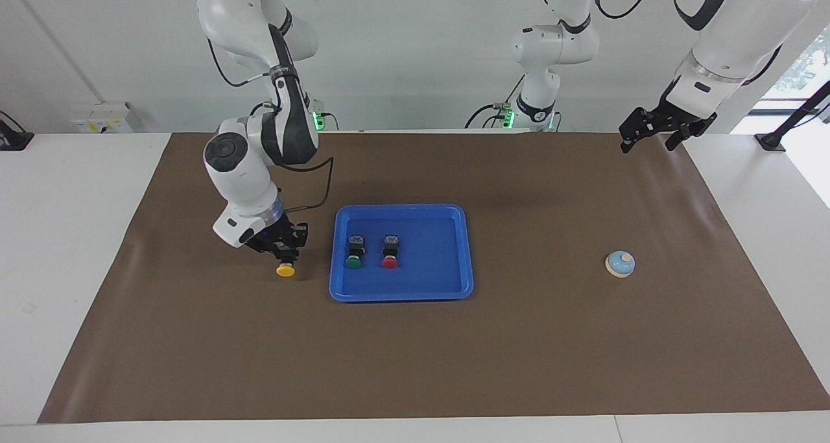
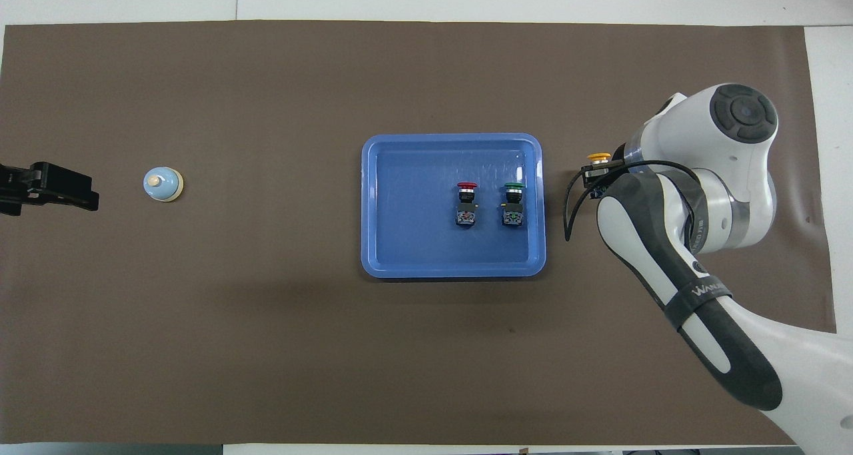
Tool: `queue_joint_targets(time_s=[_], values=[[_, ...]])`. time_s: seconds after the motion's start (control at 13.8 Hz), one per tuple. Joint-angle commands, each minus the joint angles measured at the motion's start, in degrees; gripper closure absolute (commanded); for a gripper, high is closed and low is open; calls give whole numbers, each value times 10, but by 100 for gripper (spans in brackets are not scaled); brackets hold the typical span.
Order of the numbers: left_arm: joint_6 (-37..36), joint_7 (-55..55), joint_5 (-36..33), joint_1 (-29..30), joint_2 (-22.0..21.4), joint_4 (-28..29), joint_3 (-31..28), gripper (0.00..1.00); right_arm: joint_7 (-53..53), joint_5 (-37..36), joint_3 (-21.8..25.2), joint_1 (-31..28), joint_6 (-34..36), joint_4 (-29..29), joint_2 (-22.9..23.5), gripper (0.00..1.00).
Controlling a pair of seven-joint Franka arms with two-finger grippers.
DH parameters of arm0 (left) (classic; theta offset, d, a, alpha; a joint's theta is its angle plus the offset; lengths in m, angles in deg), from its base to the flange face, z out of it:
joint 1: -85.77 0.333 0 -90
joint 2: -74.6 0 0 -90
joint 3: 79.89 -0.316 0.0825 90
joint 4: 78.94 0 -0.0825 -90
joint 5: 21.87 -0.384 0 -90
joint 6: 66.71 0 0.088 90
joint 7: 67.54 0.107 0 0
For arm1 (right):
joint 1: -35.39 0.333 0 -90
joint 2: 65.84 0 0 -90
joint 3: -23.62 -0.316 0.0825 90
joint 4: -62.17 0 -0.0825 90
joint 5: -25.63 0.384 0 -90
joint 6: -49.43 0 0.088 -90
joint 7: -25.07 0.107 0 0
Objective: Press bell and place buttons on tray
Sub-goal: 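Grasp the yellow button with the right gripper, then place the yellow button in the tray with the right gripper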
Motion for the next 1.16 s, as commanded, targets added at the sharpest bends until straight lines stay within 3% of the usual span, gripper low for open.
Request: queue_joint_targets(time_s=[0.0, 0.29, 0.51, 0.8, 1.09], values=[[-6, -5, 0, 2, -7, 6, 0, 0, 114, 3, -4, 53, 50, -80, 22, 100], [-6, -5, 0, 2, -7, 6, 0, 0, 271, 2, -4, 165, 47, -121, 53, 100], [-6, -5, 0, 2, -7, 6, 0, 0, 324, 1, -3, 227, 40, -139, 95, 100], [-6, -5, 0, 2, -7, 6, 0, 0, 367, 0, -3, 258, -3, -146, 129, 100], [-6, -5, 0, 2, -7, 6, 0, 0, 373, -4, -3, 259, -24, -138, 134, 100]])
